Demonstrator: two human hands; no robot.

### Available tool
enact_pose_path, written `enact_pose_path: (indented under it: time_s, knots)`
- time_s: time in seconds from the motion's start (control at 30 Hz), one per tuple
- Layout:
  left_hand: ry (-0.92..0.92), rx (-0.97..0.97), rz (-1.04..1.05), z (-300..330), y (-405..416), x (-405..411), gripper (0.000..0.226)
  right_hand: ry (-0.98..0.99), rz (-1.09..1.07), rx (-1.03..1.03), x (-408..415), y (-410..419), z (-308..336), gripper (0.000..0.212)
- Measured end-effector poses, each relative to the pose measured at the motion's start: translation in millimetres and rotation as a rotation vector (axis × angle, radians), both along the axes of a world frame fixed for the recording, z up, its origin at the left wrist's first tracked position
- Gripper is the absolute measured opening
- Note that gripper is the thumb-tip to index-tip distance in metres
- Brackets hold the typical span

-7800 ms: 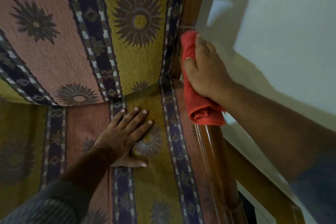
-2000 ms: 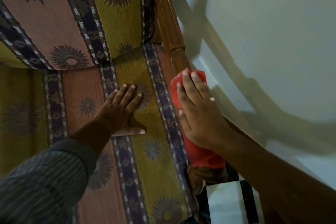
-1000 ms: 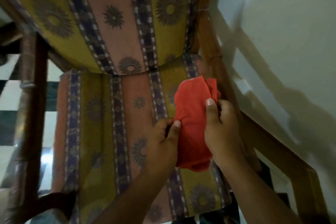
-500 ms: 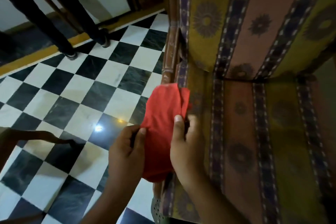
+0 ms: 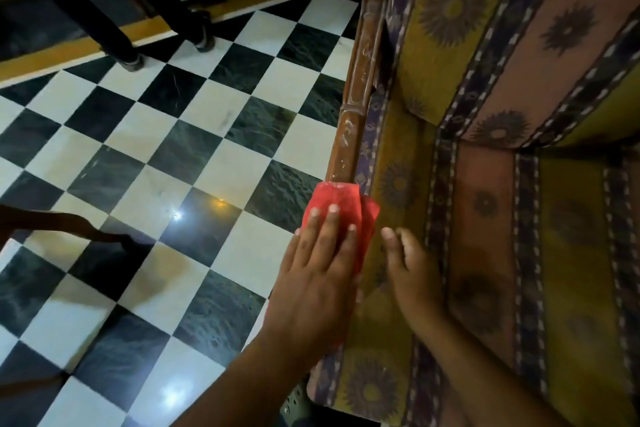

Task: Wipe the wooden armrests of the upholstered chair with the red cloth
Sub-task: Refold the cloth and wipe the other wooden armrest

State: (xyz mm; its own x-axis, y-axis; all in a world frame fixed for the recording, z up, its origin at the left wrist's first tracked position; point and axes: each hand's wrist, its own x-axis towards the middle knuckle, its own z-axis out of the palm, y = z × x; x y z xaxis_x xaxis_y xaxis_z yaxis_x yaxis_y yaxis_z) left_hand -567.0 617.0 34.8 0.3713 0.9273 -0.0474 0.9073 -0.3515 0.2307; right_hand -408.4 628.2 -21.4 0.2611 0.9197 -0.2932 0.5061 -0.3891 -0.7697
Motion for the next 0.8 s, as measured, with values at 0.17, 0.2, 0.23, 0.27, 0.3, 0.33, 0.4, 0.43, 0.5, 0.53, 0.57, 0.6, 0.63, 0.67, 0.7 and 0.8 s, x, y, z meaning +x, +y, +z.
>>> enact_pose_path:
  time_s: [0.17,0.2,0.23,0.27,0.3,0.33,0.4,0.43,0.5,0.53,0.57,0.6,0.63,0.67,0.7,0.8]
  knots:
    - [0.24,-0.025,-0.116,-16,16,0,0.073,-0.614,0.733,-0.059,63,56,-44,0.072]
    - [0.242,-0.011,-0.118,-19,14,0,0.071,-0.683,0.856,-0.031,72,66,-52,0.077]
    - [0.238,-0.001,-0.125,-21,13,1,0.07,-0.748,0.944,0.003,79,74,-60,0.08]
    - [0.24,0.006,-0.127,-23,14,1,0.071,-0.785,0.994,0.038,84,79,-69,0.082]
    - [0.236,0.011,-0.129,-27,16,1,0.072,-0.792,1.011,0.071,87,81,-79,0.082]
    - [0.22,0.014,-0.132,-30,20,1,0.071,-0.776,1.011,0.075,89,80,-87,0.081]
    - [0.158,0.006,-0.139,-33,35,0,0.069,-0.751,0.984,0.099,93,78,-104,0.079]
    - [0.109,-0.011,-0.14,-33,42,0,0.069,-0.742,0.969,0.133,94,78,-111,0.079]
    - [0.012,-0.034,-0.134,-32,63,3,0.071,-0.711,0.957,0.177,95,79,-115,0.08]
    - [-0.022,-0.049,-0.122,-31,80,8,0.073,-0.702,0.948,0.187,97,80,-115,0.081]
    - [-0.037,-0.07,-0.095,-29,96,12,0.074,-0.698,0.946,0.196,96,79,-117,0.081]
    - [-0.036,-0.08,-0.079,-27,118,19,0.074,-0.702,0.944,0.199,97,79,-117,0.082]
    - [-0.021,-0.079,-0.075,-25,139,26,0.072,-0.704,0.945,0.197,97,79,-118,0.083]
    - [0.006,-0.073,-0.08,-23,159,32,0.07,-0.707,0.947,0.198,98,78,-120,0.084]
    - [0.043,-0.066,-0.087,-21,177,37,0.068,-0.712,0.946,0.197,98,78,-122,0.085]
    - [0.08,-0.043,-0.102,-19,198,45,0.069,-0.723,0.939,0.179,98,79,-124,0.086]
